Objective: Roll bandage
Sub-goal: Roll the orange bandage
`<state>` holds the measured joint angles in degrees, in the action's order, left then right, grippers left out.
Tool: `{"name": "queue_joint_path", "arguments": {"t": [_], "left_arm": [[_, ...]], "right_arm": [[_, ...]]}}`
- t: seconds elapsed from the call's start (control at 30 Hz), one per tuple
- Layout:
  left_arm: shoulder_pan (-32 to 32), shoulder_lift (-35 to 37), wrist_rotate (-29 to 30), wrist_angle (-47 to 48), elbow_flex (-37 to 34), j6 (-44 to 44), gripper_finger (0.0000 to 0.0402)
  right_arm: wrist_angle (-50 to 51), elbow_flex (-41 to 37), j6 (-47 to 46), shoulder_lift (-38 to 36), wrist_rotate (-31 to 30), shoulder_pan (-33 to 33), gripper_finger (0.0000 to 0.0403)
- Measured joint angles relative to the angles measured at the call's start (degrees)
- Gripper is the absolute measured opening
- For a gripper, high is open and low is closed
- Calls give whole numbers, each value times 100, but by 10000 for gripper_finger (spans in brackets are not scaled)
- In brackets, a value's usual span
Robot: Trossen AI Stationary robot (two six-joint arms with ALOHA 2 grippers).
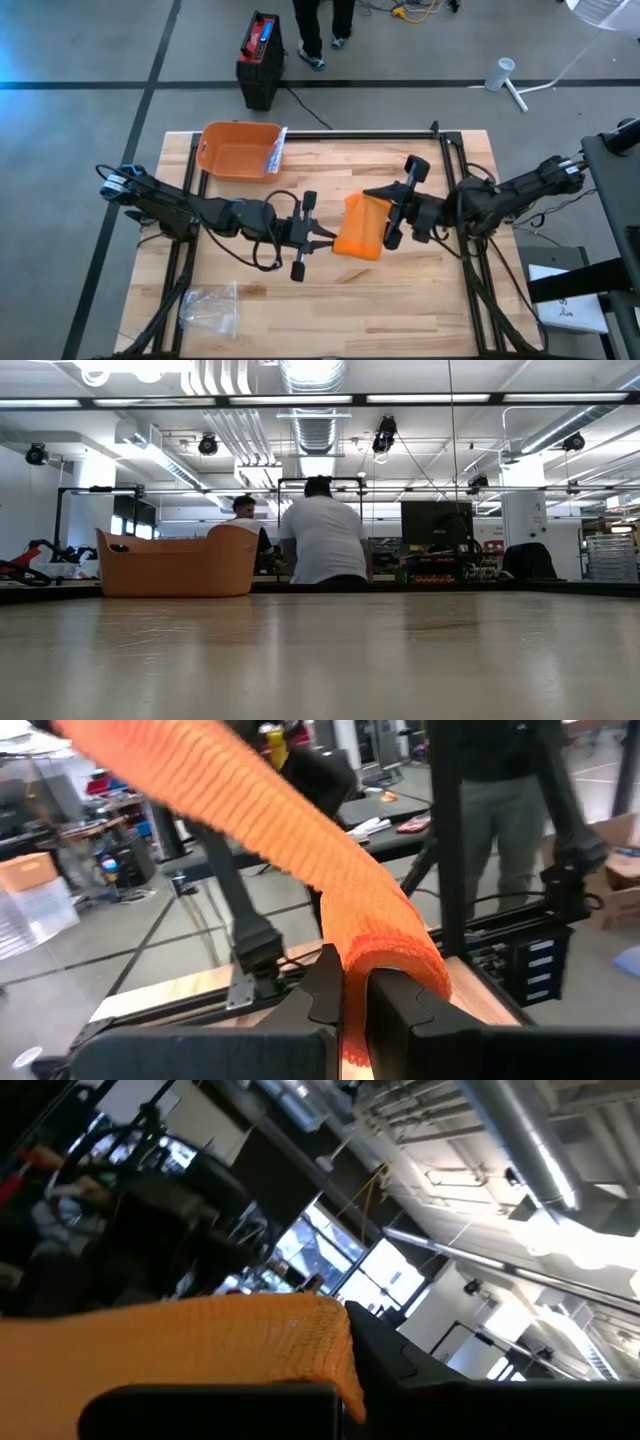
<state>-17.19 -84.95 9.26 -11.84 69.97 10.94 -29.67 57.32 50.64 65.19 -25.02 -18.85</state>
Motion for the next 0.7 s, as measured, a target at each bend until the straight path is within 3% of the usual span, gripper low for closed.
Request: {"name": "queue_joint_path", "arguments": {"t": [0.17,0.7], "left_arm": [[-64,5,-418,-18,36,95,10],[-291,190,-437,-585,48,648,10]], "right_arm": [[511,0,-164,-78,-2,2,0],[575,-305,-474,-98,-26,2,0]]}}
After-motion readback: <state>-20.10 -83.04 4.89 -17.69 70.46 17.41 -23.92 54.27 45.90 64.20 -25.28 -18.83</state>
